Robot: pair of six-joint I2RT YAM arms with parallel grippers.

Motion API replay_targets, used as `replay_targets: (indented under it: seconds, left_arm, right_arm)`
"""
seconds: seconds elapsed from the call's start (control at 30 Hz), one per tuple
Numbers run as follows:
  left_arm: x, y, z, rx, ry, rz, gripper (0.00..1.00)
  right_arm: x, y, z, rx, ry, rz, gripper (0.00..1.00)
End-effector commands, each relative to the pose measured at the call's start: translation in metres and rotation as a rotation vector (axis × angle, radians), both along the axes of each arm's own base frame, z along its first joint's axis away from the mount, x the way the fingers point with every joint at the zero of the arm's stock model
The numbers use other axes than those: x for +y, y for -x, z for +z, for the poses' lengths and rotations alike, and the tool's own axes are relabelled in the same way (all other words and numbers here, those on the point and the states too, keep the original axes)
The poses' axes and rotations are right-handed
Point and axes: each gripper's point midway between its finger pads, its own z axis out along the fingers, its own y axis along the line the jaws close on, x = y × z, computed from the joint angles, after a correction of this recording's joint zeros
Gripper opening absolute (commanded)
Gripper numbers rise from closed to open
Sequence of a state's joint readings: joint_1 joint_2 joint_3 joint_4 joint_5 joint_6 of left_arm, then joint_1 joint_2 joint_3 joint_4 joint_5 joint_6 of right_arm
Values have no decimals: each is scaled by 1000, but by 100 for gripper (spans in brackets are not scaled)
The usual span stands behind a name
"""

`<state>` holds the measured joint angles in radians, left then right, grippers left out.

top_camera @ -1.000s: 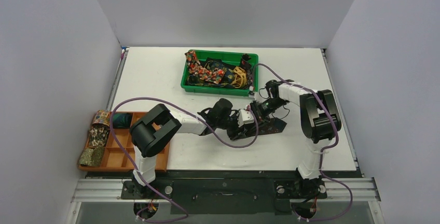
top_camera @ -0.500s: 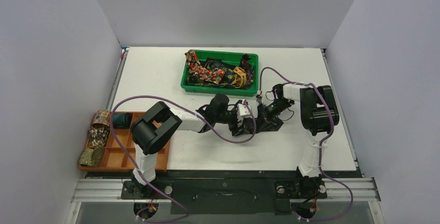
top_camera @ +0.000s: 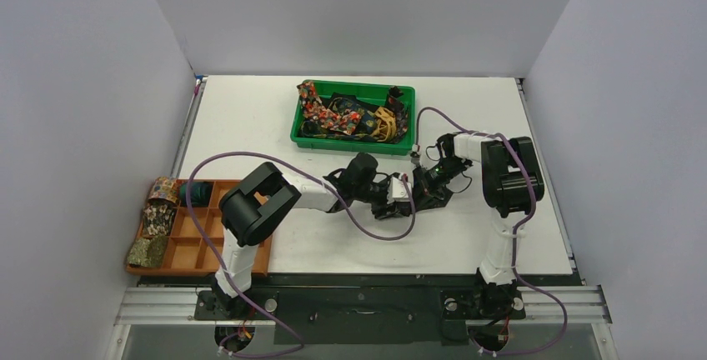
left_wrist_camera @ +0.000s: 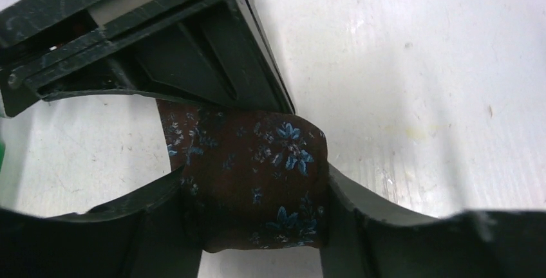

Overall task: Roll the ties
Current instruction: Roll the tie at the center of the board.

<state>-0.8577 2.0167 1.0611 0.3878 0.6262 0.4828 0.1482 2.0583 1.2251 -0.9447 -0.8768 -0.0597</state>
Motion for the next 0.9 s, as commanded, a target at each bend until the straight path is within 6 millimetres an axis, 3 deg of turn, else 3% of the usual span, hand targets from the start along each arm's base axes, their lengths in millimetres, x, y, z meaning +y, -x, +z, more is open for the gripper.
replay_targets:
  seconds: [0.0,0.07,0.13,0.17,0.27,0.33,0.43,0.6,0.73,0.87]
  left_arm:
    - [2,12,-6,-7,-48,-90,45]
    - [6,17,-13,41,-82,-98,31]
    - [11,22,-19,95,-105,-102,21]
    - [15,26,-23,119,-121,-107,17]
    - [26,39,-33,164,-144,-154,12]
    - [31,43,-38,176,-150,-167,9]
    - [36,45,-42,184,-149,-171,8]
    - [37,37,-41,182,-148,-129,7]
    - [35,26,-35,194,-132,-57,7]
    - [29,17,-21,208,-79,21,8]
  right_arm:
    - [-8,-9,-11,-68,46,54,0]
    - [-3,-9,2,-84,4,86,0]
    - [1,-11,20,-123,-45,98,12]
    - [2,-13,28,-141,-74,90,22]
    - [-2,-25,61,-199,-140,47,39]
    - [-2,-29,70,-206,-166,32,40]
    - [-5,-29,57,-181,-133,32,38]
    - [-10,-29,18,-162,-2,25,16]
    - [-27,-21,-9,-160,140,75,4]
    - [-45,-19,-30,-173,261,123,0]
